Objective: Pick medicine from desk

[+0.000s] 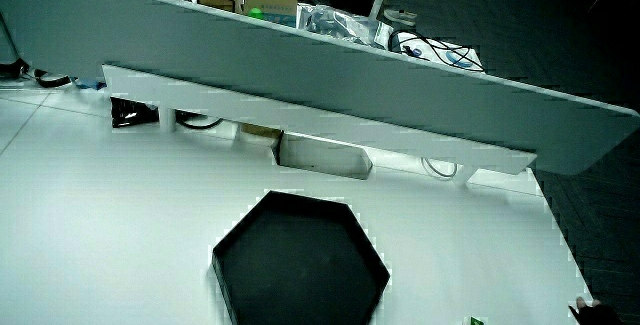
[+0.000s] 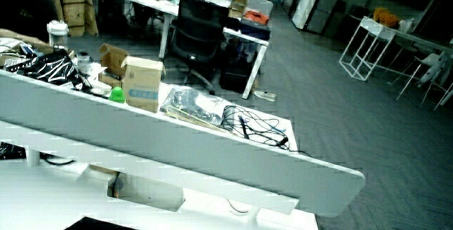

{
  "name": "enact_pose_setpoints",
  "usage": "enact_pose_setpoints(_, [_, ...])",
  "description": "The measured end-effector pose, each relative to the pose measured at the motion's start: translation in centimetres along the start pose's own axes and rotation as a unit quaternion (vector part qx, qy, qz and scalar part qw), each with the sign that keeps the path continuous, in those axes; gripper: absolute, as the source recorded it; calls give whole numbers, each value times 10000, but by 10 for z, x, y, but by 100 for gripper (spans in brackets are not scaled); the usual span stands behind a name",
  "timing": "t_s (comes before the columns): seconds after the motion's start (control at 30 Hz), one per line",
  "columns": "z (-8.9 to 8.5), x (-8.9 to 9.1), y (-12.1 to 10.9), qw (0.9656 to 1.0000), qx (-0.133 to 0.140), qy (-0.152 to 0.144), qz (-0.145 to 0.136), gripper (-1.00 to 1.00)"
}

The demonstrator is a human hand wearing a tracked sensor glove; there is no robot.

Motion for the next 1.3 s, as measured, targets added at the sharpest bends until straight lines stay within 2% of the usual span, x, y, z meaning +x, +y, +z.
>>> enact_pose_setpoints(0.07, [-1, -2, 4, 9994, -325, 85, 101, 0])
enact_pose_setpoints(0.1, [-6, -1, 10, 9992, -390, -34, -48, 0])
enact_pose_setpoints(0.13, [-4, -1, 12, 9991, -411, -27, 28, 0])
enact_pose_setpoints(0.2, [-7, 2, 20, 9976, -689, -69, 12, 0])
enact_pose_setpoints(0.3, [-5, 3, 27, 9966, -776, -254, -121, 0])
enact_pose_setpoints(0.33, [0, 0, 25, 9959, -879, -221, 9, 0])
enact_pose_setpoints(0.43, [3, -1, 27, 9949, -979, -210, 102, 0])
enact_pose_setpoints(0.5, [3, -2, 28, 9950, -918, -381, 50, 0])
enact_pose_setpoints(0.53, [2, -3, 30, 9943, -958, -468, 46, 8])
enact_pose_setpoints(0.57, [4, -5, 28, 9949, -868, -518, 35, 17])
enact_pose_setpoints(0.67, [2, -8, 32, 9933, -791, -826, -175, 42])
enact_pose_setpoints(0.7, [6, -11, 30, 9938, -669, -872, -178, 50])
enact_pose_setpoints(0.77, [5, -14, 30, 9933, -604, -953, -241, 67])
enact_pose_setpoints(0.87, [5, -16, 28, 9909, -413, -1195, -470, 92])
enact_pose_setpoints(0.9, [5, -18, 29, 9907, -385, -1219, -461, 100])
enact_pose_setpoints(0.97, [2, -19, 32, 9906, -365, -1218, -503, 100])
enact_pose_setpoints(1.03, [4, -19, 29, 9912, -228, -1180, -551, 100])
enact_pose_setpoints(1.1, [1, -16, 27, 9917, -281, -1137, -524, 100])
enact_pose_setpoints(1.3, [11, -17, 15, 9934, 132, -1030, -485, 100])
